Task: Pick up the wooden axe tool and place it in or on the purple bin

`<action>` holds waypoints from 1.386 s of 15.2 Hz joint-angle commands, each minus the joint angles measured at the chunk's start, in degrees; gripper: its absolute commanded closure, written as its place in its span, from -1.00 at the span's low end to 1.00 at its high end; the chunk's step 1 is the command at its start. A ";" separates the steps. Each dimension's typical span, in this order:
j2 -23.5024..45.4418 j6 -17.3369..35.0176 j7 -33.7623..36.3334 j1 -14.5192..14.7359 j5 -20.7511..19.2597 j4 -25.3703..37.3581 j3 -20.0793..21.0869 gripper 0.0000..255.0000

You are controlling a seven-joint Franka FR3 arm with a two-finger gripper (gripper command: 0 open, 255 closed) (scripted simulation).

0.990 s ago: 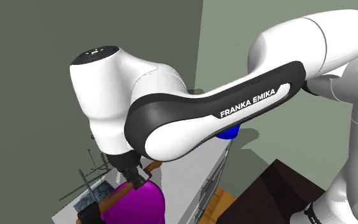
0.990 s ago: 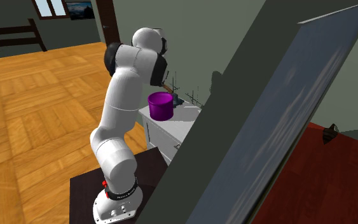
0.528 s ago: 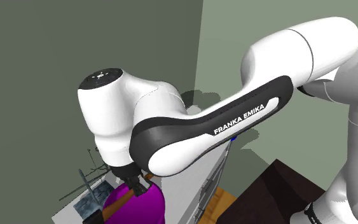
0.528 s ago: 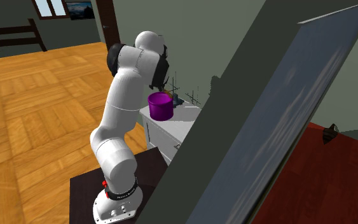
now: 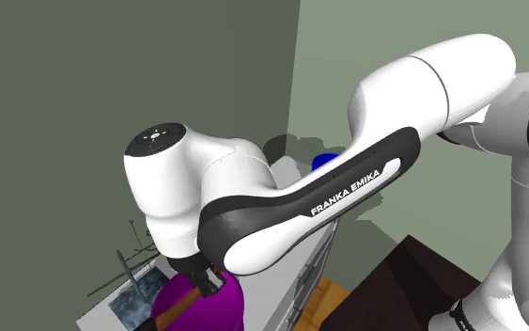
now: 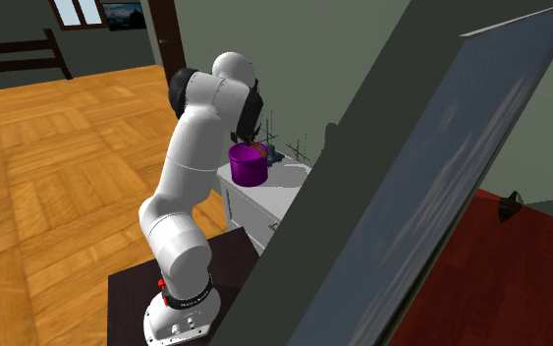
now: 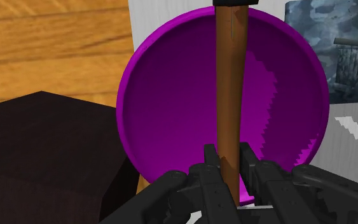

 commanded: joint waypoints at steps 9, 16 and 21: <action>0.00 0.04 0.01 0.00 -0.01 -0.02 0.00 -1.00; -1.88 -6.23 -1.30 0.06 1.91 5.05 1.12 -1.00; -1.87 -6.23 -1.30 0.07 1.90 5.05 1.12 -1.00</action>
